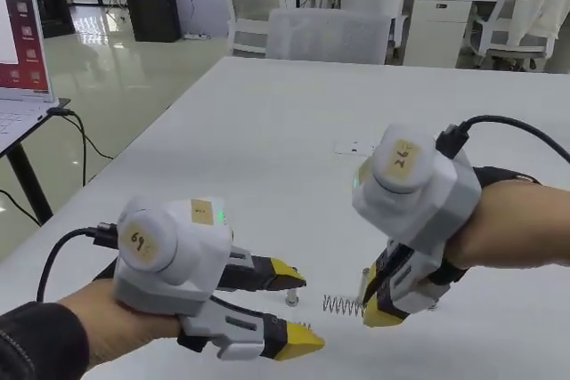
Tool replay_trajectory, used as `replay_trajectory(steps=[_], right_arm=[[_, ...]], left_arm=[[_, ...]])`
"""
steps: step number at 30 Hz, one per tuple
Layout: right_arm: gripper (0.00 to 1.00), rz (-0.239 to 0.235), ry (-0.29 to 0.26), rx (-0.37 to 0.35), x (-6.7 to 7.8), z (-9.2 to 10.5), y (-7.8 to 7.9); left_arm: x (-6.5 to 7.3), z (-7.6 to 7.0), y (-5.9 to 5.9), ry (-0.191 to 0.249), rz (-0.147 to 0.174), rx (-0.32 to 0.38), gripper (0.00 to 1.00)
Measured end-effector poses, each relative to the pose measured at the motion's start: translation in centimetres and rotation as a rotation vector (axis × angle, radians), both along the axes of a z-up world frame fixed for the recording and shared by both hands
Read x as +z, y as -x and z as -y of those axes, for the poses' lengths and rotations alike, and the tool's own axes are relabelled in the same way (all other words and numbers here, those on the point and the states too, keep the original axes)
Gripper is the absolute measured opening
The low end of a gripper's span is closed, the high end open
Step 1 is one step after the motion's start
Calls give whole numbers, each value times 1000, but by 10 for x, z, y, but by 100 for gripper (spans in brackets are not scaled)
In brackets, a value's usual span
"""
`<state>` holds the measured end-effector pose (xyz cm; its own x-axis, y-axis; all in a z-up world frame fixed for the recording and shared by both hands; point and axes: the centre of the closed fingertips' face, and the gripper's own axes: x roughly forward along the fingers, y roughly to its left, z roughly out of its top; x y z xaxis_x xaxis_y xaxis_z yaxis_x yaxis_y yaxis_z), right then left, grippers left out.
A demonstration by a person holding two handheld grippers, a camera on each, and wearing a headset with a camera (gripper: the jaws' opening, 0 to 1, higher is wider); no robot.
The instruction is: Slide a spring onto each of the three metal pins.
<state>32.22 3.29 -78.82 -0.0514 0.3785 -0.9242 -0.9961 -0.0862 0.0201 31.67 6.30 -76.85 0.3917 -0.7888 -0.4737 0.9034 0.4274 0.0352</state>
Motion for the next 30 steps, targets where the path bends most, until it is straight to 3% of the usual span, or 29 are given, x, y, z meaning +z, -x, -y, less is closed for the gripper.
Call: replay_trajectory(steps=[10,24,30], right_arm=[[8,-8,14,37,0,-5,9],[8,-12,27,66,3,-7,16],[8,-5,18,67,7,-8,16]], left_arm=[[-3,9,1,-8,24,-33,20],[-10,13,3,-57,61,-64,5],[-12,12,3,-63,58,-62,4]])
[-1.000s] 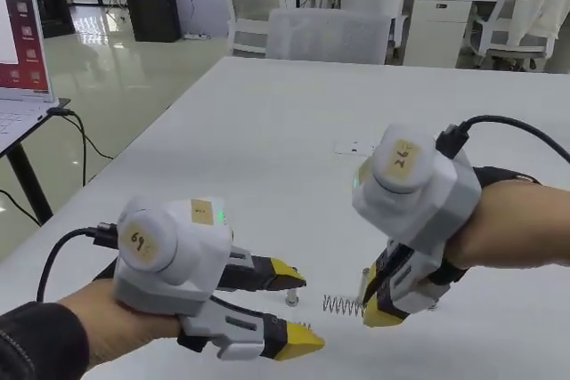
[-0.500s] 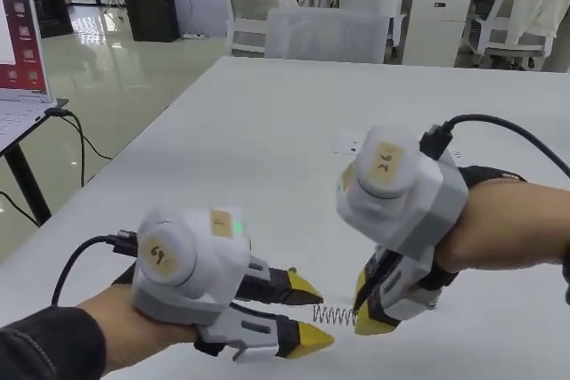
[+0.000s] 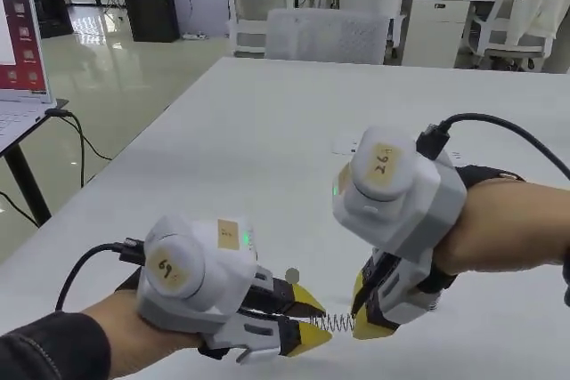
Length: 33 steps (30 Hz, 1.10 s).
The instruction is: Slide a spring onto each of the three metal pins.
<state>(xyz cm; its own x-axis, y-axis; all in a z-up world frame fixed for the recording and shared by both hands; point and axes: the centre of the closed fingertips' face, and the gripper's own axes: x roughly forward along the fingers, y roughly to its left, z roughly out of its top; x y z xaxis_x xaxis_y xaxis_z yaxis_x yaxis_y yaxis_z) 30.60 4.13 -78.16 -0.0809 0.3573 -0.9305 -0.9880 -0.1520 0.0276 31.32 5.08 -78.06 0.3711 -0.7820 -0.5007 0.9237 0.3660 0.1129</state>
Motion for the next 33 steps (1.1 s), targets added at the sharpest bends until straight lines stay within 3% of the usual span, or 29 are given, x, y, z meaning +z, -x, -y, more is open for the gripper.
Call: replay_trajectory(steps=[23,33], right_arm=[[7,61,-109,24,33,-26,6],[8,63,-124,33,33,-29,6]], left_arm=[[0,2,1,11,-9,2,3],[0,1,0,17,-8,6,2]])
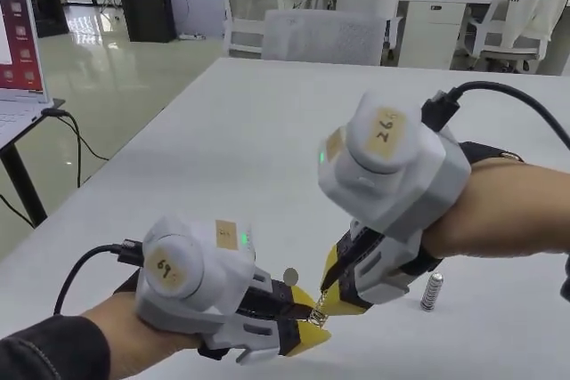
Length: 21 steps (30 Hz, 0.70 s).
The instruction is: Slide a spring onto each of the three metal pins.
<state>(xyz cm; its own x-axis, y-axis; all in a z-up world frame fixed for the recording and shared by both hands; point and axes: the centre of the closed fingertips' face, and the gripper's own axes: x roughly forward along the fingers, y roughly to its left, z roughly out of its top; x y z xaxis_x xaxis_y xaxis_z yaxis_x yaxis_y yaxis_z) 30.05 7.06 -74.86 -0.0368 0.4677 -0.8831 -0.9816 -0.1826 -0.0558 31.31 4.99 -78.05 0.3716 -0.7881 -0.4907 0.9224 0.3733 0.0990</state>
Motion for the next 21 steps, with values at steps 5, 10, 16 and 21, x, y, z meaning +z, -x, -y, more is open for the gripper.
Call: replay_trajectory(steps=[5,10,16,21], right_arm=[[9,-5,1,0,-1,1,0],[12,-18,-2,-3,-4,1,1],[11,-33,-1,-8,-11,2,1],[10,-46,-7,-18,-12,2,0]], left_arm=[[-1,0,0,-1,-3,1,2],[-2,0,0,-3,-4,-1,2],[1,0,-1,8,3,0,2],[4,2,0,20,8,-5,2]])
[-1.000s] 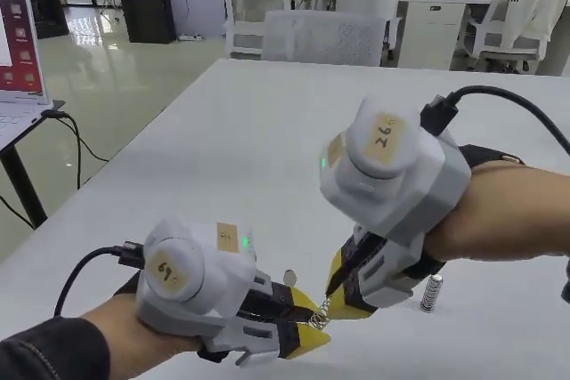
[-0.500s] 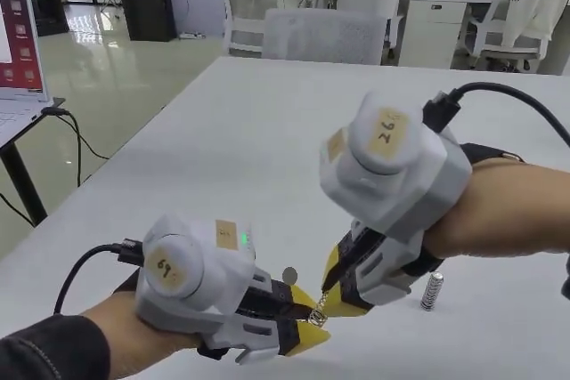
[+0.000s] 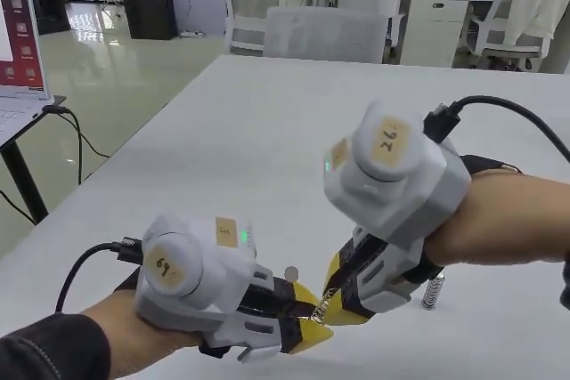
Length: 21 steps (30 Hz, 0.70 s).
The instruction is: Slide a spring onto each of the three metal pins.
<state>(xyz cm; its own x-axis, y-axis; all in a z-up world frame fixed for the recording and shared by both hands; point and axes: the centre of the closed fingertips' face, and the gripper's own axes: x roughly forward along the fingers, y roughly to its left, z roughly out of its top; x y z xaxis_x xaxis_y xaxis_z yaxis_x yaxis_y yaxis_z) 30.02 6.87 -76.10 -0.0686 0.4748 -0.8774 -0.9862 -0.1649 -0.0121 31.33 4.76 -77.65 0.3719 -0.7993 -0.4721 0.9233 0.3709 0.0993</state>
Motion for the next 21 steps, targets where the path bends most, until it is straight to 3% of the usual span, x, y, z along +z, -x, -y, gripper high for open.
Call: replay_trajectory(steps=[12,21], right_arm=[[9,-11,-13,-8,2,-1,2],[8,-15,3,-14,0,0,2]], left_arm=[[8,2,0,35,12,0,2],[7,3,1,32,7,-4,3]])
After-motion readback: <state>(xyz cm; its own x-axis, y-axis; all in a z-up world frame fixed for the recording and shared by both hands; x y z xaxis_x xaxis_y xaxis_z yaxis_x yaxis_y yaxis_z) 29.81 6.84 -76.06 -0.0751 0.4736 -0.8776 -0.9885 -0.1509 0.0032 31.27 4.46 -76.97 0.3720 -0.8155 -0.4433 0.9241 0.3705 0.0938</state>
